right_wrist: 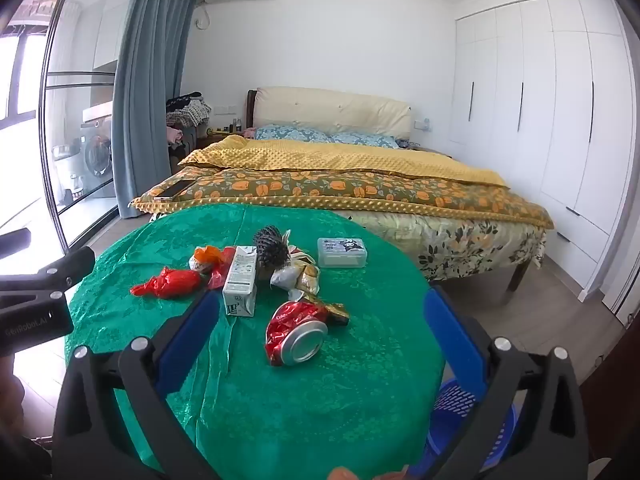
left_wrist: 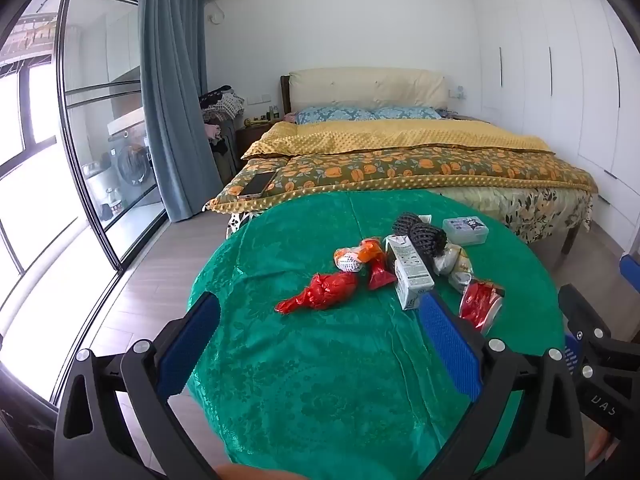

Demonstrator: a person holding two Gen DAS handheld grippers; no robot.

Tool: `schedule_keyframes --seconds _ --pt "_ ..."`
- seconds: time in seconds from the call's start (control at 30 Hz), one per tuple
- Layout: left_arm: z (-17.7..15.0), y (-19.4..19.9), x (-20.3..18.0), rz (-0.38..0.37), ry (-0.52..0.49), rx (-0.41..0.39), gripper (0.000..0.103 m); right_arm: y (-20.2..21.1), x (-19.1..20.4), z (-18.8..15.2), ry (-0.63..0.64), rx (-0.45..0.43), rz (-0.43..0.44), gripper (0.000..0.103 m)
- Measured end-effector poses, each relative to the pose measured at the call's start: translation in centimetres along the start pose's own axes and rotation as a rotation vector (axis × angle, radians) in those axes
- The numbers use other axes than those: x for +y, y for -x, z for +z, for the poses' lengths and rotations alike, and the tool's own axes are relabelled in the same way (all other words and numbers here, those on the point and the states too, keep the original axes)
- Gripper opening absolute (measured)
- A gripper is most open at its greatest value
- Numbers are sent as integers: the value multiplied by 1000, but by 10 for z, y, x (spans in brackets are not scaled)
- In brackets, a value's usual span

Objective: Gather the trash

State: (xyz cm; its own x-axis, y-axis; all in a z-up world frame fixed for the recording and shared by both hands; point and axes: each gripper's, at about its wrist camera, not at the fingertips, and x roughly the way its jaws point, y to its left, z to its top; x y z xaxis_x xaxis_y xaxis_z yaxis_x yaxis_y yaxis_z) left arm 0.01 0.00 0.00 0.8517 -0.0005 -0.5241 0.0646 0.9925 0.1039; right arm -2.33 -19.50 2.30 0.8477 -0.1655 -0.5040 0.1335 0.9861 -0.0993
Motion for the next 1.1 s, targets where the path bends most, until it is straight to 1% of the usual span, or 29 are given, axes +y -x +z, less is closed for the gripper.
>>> schedule_keyframes --seconds 0.37,0.73,0.8,1.1 --pt "0 0 0 -3 1 3 99 0 3 3 -4 4 5 98" --pt "0 0 0 -2 1 4 99 0 0 -8 -1 -4 3 98" --pt "0 0 0 -2 1 3 99 4 1 -3 -1 -5 1 98" --pt "0 0 0 -2 0 4 99 6 2 1 2 -7 2 98"
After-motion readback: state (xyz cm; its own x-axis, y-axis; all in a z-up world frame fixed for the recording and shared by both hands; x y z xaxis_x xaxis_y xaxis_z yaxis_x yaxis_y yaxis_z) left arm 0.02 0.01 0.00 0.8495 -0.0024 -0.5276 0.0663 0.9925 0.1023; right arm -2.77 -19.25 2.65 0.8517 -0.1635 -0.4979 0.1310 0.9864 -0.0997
